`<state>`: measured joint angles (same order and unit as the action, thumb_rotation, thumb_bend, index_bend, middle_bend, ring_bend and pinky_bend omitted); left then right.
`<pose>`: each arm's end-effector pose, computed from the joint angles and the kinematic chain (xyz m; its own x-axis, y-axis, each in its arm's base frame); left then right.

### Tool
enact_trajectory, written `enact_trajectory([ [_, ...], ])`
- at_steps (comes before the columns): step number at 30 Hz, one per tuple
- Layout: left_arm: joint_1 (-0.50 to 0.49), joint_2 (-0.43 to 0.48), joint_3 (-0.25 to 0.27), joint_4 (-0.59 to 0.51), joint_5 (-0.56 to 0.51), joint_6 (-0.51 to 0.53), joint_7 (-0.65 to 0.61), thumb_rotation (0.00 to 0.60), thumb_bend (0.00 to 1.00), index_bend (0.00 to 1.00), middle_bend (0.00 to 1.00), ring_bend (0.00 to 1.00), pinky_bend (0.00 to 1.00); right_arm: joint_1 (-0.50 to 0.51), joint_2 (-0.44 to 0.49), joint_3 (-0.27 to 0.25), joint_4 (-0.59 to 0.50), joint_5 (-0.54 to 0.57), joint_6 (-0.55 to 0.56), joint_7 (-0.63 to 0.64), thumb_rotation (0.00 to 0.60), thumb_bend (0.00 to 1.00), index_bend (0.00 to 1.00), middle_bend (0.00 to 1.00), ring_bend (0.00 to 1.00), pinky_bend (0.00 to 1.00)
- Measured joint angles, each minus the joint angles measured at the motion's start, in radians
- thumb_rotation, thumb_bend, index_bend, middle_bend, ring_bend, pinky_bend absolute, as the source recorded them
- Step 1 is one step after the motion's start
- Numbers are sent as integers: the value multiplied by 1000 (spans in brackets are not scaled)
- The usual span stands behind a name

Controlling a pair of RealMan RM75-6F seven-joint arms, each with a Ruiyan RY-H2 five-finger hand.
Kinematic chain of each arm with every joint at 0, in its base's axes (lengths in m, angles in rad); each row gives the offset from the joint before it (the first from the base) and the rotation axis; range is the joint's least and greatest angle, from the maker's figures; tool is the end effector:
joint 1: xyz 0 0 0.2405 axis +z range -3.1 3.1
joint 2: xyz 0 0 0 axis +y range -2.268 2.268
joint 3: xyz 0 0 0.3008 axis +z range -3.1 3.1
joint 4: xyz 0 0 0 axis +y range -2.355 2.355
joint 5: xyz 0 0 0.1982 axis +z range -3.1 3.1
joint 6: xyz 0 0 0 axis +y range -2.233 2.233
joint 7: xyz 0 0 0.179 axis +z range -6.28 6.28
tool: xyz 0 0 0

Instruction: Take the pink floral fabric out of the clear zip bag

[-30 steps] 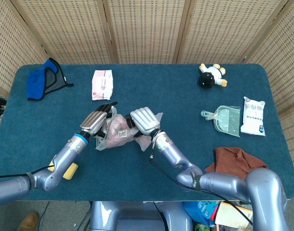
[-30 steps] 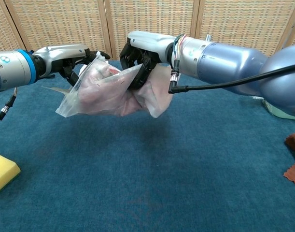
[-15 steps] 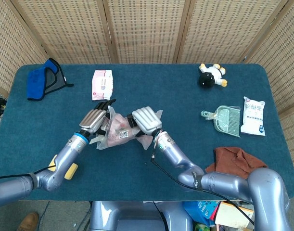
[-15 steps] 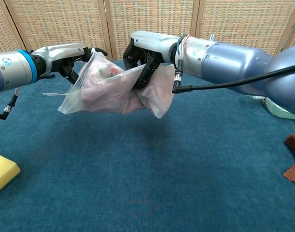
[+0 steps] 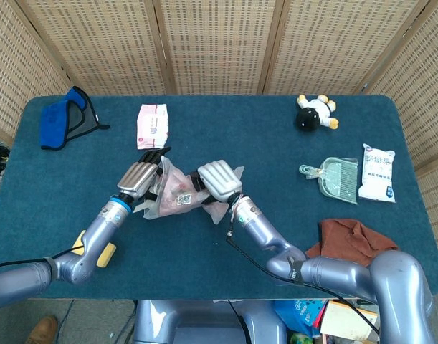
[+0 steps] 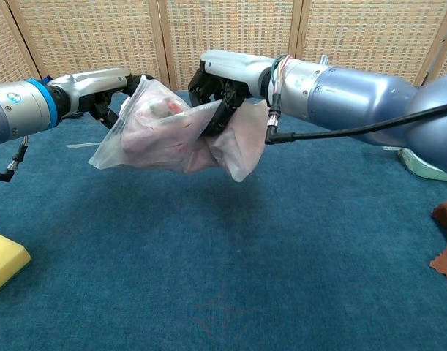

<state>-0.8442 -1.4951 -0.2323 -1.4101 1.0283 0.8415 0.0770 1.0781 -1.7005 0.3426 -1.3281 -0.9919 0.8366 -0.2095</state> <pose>-0.1563 0.4480 0.0051 0.2515 0.3390 0.9065 0.9418 -0.3015 -0.1486 -0.0170 -0.4601 -0.0525 0.2690 -0.2858 0.9198 -0.8578 -0.5053 0.0939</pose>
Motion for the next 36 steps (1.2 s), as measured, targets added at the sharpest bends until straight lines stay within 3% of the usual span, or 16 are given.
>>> enact_trajectory([
  [5, 1, -2, 0, 11, -2, 3, 3, 600, 913, 745, 0, 0, 0, -3, 1, -9, 6, -2, -4, 1, 600, 826, 623, 557, 649, 703],
  [7, 2, -3, -1, 15, -4, 2, 1, 600, 914, 745, 0, 0, 0, -4, 2, -12, 8, -2, -11, 2, 600, 623, 452, 382, 508, 566],
  [9, 2, -4, -2, 20, -7, 0, -2, 600, 914, 745, 0, 0, 0, -5, 6, -16, 7, 1, -24, 6, 600, 209, 152, 110, 180, 263],
  [10, 2, -5, -2, 23, -8, -1, -4, 600, 914, 745, 0, 0, 0, -4, 9, -18, 6, 2, -34, 7, 600, 65, 50, 23, 50, 121],
  [11, 2, -8, -3, 27, -11, -5, -8, 600, 914, 745, 0, 0, 0, -4, 13, -21, 5, 5, -45, 7, 600, 21, 17, 2, 9, 61],
  [13, 0, -14, -7, 36, -19, -14, -17, 600, 914, 745, 0, 0, 0, -1, 29, -29, -3, 18, -81, 5, 600, 0, 0, 0, 0, 0],
  [17, -12, -35, -16, 74, -45, -49, -34, 600, 914, 745, 0, 0, 0, 3, 78, -37, -43, 72, -127, -8, 600, 0, 0, 0, 0, 0],
  [23, -33, -65, -33, 127, -72, -84, -51, 600, 914, 745, 0, 0, 0, -29, 167, -58, -126, 80, -95, -29, 600, 0, 0, 0, 0, 0],
  [29, -45, -60, -50, 128, -77, -90, -56, 600, 914, 745, 0, 0, 0, -108, 245, -99, -188, -27, -21, 1, 600, 0, 37, 0, 0, 0],
  [36, -56, -45, -80, 103, -104, -89, -60, 600, 914, 745, 0, 0, 0, -198, 326, -211, -195, -288, 51, 80, 600, 11, 147, 0, 0, 0],
])
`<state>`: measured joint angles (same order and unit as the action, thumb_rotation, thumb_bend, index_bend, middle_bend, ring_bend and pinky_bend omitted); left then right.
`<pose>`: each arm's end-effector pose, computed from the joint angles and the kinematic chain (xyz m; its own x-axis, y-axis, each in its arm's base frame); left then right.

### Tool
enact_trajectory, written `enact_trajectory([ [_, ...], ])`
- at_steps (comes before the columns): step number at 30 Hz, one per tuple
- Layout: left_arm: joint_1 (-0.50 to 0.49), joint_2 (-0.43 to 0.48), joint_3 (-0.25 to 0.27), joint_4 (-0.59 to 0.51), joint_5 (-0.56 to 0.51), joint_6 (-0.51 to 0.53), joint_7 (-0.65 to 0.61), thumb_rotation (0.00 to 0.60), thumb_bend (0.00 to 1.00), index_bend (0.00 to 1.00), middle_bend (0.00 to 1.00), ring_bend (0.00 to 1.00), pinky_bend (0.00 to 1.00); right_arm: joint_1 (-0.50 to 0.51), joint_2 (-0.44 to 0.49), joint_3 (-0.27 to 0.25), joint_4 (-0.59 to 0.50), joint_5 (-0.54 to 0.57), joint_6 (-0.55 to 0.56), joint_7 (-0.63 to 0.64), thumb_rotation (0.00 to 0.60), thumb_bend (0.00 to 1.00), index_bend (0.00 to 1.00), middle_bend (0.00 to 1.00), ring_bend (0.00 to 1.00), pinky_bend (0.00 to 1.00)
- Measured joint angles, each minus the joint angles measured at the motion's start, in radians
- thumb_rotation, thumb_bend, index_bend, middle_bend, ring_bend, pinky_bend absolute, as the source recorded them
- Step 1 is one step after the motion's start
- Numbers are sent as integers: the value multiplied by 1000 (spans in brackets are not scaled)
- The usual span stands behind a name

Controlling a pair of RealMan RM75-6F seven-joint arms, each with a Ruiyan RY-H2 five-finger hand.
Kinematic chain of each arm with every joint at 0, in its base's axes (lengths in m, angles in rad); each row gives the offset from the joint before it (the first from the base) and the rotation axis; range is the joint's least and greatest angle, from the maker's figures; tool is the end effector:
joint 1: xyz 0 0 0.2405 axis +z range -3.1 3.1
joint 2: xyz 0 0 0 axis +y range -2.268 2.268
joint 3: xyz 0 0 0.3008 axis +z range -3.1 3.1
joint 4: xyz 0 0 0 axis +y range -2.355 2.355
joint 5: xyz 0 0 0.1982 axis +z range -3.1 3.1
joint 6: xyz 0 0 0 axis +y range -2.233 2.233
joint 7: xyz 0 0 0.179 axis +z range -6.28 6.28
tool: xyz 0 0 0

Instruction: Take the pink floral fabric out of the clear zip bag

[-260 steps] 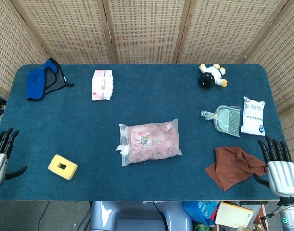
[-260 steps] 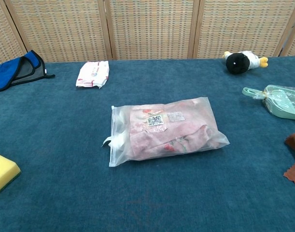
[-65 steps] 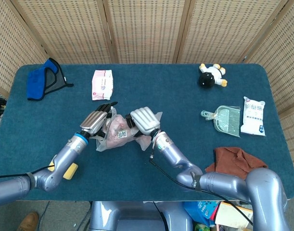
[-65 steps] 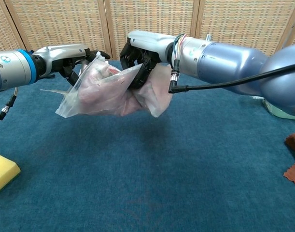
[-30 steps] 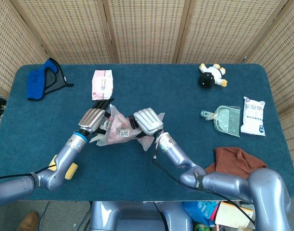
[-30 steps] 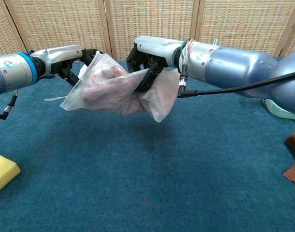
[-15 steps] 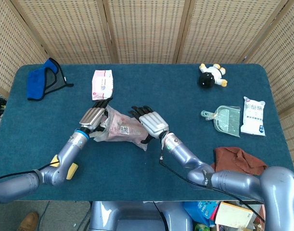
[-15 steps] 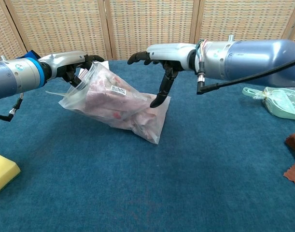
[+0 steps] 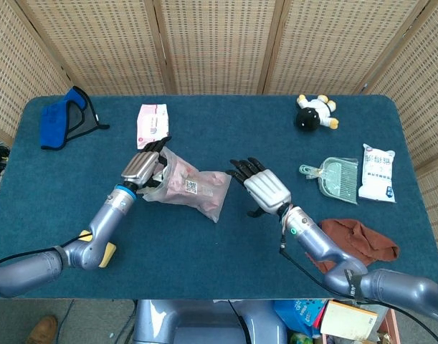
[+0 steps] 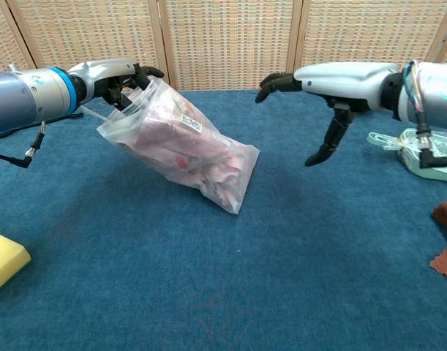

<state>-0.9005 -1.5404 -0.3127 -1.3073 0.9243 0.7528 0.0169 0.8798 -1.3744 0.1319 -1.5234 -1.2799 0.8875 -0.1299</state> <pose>-0.1442 0.4792 0.0008 0.1284 0.3639 0.9225 0.9755 -0.2137 -0.0515 -0.1251 -0.4219 0.0266 0.5020 -0.2246 0.8352 -0.7623 -0.5710 0.3046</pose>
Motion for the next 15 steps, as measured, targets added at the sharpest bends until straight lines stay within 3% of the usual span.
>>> enact_trajectory([
  [8, -19, 14, -29, -32, -55, -18, -3, 600, 913, 745, 0, 0, 0, -89, 22, -161, 136, -336, 163, 116, 600, 70, 163, 0, 0, 0],
  [15, -42, 14, -35, -45, -100, -25, 17, 600, 913, 745, 0, 0, 0, -122, -31, -246, 396, -613, 386, 104, 600, 70, 163, 0, 0, 0],
])
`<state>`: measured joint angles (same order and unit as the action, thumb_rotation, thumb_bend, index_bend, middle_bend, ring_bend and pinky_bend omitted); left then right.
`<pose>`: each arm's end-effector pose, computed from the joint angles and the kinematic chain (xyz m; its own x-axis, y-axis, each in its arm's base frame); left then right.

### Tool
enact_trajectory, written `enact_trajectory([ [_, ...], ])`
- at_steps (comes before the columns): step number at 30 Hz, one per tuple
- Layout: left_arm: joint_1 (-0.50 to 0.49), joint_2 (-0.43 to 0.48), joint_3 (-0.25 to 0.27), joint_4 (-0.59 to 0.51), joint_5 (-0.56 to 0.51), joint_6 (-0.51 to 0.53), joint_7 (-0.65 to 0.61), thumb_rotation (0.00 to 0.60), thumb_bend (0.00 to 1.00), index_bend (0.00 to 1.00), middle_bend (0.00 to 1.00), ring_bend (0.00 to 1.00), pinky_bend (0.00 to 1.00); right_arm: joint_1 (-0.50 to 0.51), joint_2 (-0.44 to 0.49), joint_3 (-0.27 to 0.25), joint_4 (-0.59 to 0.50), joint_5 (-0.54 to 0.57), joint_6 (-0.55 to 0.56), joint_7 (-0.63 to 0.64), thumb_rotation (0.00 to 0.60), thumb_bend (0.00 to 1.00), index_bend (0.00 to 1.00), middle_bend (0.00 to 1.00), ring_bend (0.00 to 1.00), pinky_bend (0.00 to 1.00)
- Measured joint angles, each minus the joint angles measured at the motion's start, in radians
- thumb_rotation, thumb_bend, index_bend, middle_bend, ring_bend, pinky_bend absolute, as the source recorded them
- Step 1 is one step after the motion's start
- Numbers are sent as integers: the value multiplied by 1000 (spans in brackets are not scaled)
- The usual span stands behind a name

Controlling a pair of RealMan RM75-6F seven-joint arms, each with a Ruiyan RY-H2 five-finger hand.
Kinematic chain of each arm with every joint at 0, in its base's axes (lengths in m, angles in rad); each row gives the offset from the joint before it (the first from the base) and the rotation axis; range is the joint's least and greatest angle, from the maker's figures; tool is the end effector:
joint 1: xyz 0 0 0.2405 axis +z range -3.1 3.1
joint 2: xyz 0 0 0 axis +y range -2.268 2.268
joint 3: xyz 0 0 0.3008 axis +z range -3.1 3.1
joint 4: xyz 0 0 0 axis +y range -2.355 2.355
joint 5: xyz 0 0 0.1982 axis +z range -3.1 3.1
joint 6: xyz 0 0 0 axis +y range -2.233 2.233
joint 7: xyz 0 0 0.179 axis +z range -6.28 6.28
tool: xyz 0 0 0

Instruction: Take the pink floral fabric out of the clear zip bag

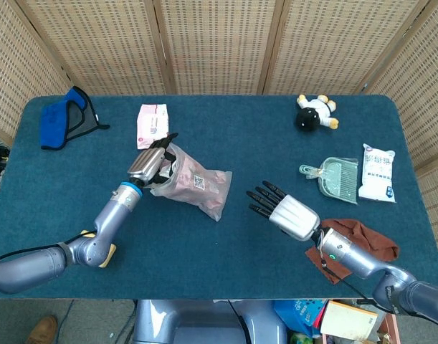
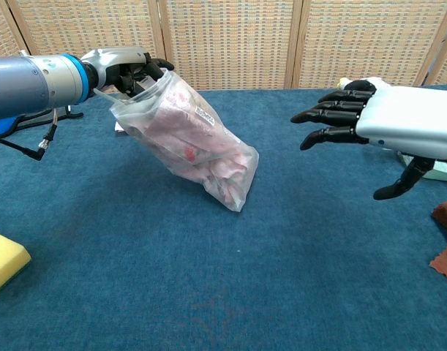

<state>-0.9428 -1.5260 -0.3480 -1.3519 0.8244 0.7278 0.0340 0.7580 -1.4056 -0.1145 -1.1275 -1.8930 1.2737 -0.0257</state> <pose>-0.1209 0.4842 0.0028 0.0588 0.3950 0.9168 0.9818 -0.1889 0.0184 -0.1980 -0.3702 0.0367 0.7101 0.1757 0.6818 -0.3035 -0.7974 0.5216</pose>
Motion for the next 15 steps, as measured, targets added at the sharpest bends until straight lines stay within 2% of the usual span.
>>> enact_trajectory([
  [5, -15, 0, -6, -12, -32, -4, 8, 600, 914, 745, 0, 0, 0, 23, -67, -32, 140, -146, 74, -74, 600, 70, 163, 2, 0, 0],
  [8, -23, 4, -8, -16, -53, -8, 16, 600, 914, 745, 0, 0, 0, 62, -104, -46, 186, -211, 83, -113, 600, 70, 163, 51, 8, 0],
  [9, -25, 6, -8, -18, -60, -11, 18, 600, 914, 745, 0, 0, 0, 78, -118, -50, 198, -233, 83, -127, 600, 70, 163, 102, 49, 3],
  [10, -27, 8, -8, -20, -68, -15, 19, 600, 914, 745, 0, 0, 0, 90, -127, -53, 205, -246, 83, -138, 600, 70, 163, 192, 142, 41],
  [11, -31, 13, -8, -24, -78, -21, 20, 600, 914, 745, 0, 0, 0, 102, -136, -55, 213, -257, 81, -150, 600, 71, 163, 277, 232, 107],
  [12, -33, 16, -7, -27, -83, -26, 23, 600, 914, 745, 0, 0, 0, 118, -148, -56, 223, -269, 76, -165, 600, 71, 163, 425, 388, 288],
  [13, -36, 20, -5, -29, -86, -28, 28, 600, 914, 745, 0, 0, 0, 129, -155, -56, 230, -275, 70, -175, 600, 71, 163, 569, 540, 525],
  [15, -39, 23, 2, -32, -89, -27, 36, 600, 914, 745, 0, 0, 0, 154, -169, -50, 243, -285, 57, -198, 600, 70, 175, 736, 732, 862],
])
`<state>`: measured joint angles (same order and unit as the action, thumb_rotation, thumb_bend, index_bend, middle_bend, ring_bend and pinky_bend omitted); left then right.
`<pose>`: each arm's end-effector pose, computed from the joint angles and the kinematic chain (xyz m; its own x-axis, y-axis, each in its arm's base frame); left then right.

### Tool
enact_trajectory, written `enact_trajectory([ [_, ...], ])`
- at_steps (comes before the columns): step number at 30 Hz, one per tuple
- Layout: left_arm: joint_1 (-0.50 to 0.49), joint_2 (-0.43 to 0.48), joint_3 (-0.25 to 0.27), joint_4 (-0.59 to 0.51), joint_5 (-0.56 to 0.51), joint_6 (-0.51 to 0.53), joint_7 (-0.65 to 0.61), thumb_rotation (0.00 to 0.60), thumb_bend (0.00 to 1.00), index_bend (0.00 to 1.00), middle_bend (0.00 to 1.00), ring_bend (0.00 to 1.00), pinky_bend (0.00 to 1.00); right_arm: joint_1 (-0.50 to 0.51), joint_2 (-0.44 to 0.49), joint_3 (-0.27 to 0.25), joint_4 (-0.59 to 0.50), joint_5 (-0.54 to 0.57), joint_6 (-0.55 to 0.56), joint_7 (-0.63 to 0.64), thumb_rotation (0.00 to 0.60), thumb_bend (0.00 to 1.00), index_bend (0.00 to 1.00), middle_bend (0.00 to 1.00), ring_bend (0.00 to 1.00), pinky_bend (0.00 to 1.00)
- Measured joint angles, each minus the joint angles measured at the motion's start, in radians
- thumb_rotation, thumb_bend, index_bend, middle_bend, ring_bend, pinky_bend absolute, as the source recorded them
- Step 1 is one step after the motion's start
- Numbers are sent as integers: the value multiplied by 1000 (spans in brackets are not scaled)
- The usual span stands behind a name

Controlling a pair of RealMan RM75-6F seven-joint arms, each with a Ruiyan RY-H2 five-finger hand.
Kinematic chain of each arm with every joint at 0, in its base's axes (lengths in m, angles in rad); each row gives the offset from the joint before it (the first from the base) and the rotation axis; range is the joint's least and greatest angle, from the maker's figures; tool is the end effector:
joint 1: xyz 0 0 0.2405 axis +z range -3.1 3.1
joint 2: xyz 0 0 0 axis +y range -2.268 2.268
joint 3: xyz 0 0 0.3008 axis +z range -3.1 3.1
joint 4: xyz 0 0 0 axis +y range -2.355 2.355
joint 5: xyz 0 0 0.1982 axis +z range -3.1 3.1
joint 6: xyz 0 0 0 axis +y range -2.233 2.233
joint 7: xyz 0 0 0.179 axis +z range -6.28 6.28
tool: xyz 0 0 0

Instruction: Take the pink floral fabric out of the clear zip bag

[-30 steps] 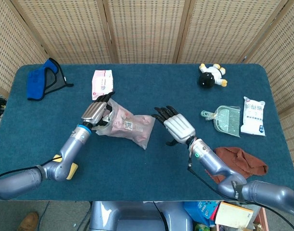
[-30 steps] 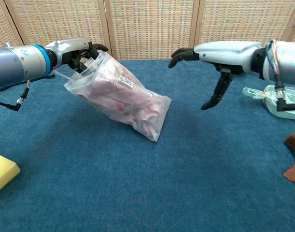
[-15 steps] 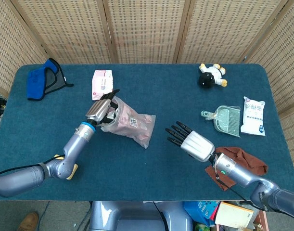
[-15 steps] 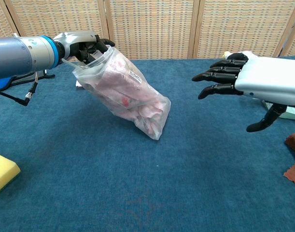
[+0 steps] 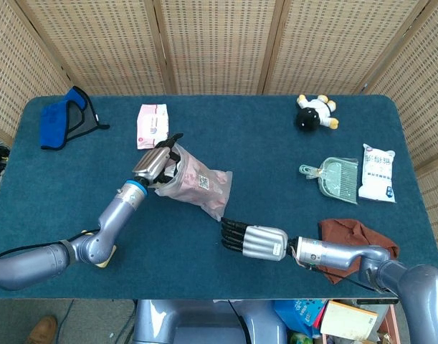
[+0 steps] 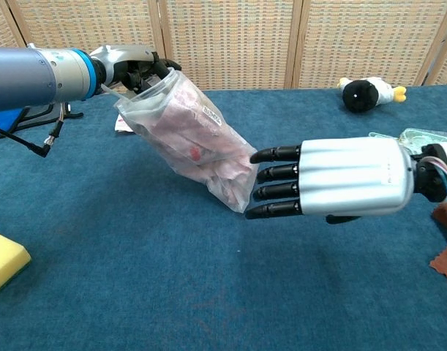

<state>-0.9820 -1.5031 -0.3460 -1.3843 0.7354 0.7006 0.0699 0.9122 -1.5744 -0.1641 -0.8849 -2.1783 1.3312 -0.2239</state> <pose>-0.1088 0.4855 0.0028 0.0520 0.4319 0.9004 0.9843 -0.1743 0.0267 -0.1506 -0.3582 -0.0299 0.6332 0.5738 0.5194 0.2701 -0.7927 0.5465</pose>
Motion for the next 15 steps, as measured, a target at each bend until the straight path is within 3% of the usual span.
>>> enact_trajectory([
  [1, -1, 2, 3, -2, -2, 1, 3, 600, 914, 745, 0, 0, 0, 11, -5, 4, 5, -4, -3, -11, 600, 70, 192, 800, 811, 955],
  [4, -5, 6, 9, -6, -4, 4, 9, 600, 914, 745, 0, 0, 0, 44, -17, 23, 19, -11, -12, -33, 600, 65, 255, 896, 916, 1000],
  [15, -13, 14, 11, -18, -11, 0, -1, 600, 914, 745, 0, 0, 0, 86, -51, 57, 29, 29, -75, -60, 600, 63, 354, 969, 977, 1000],
])
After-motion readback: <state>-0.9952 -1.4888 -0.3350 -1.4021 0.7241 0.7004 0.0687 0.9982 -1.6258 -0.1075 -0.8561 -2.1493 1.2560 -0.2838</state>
